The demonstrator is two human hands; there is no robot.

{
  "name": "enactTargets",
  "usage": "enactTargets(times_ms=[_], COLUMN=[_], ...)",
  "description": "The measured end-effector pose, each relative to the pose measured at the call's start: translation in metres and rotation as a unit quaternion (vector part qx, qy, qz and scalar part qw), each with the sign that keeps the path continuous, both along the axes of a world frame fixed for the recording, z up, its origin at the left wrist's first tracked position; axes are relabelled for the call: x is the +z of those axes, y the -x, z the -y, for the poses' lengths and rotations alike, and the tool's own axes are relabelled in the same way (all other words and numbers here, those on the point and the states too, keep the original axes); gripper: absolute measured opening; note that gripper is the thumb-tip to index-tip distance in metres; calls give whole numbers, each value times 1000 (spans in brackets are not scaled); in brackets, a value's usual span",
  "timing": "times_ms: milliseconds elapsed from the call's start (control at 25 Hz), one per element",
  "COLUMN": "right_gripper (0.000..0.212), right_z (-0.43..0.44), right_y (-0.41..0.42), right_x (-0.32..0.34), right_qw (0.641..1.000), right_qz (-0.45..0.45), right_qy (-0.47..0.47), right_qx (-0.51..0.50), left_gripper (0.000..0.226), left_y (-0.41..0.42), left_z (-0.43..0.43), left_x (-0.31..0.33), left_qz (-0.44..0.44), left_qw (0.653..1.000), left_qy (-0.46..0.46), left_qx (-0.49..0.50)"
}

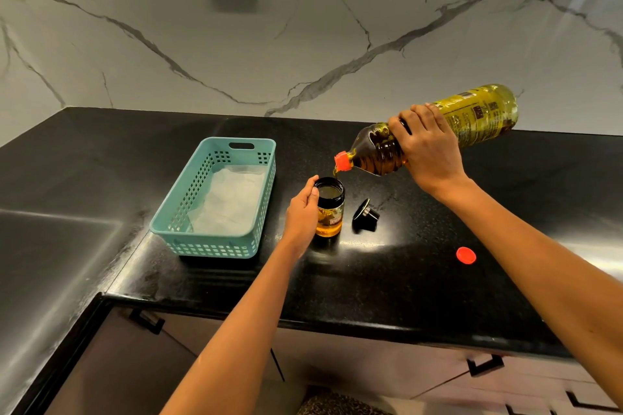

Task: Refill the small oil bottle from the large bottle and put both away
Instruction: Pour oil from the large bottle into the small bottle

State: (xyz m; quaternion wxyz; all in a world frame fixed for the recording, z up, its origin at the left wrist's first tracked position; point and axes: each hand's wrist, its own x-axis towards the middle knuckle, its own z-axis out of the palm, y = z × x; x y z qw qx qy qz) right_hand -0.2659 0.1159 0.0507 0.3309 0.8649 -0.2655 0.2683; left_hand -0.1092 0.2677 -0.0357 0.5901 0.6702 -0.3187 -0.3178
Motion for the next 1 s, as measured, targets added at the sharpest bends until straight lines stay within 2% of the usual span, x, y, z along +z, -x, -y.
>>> enactTargets(times_ms=[1000], right_gripper=[56], right_z=[0], right_y=[-1], right_x=[0], right_qw=[1000], right_qz=[5], right_qy=[9], right_qx=[1], left_gripper=[39], left_y=[4], left_z=[-3], left_x=[6], left_qz=[0], left_qw=[1000], left_qy=[-1], left_qx=[1])
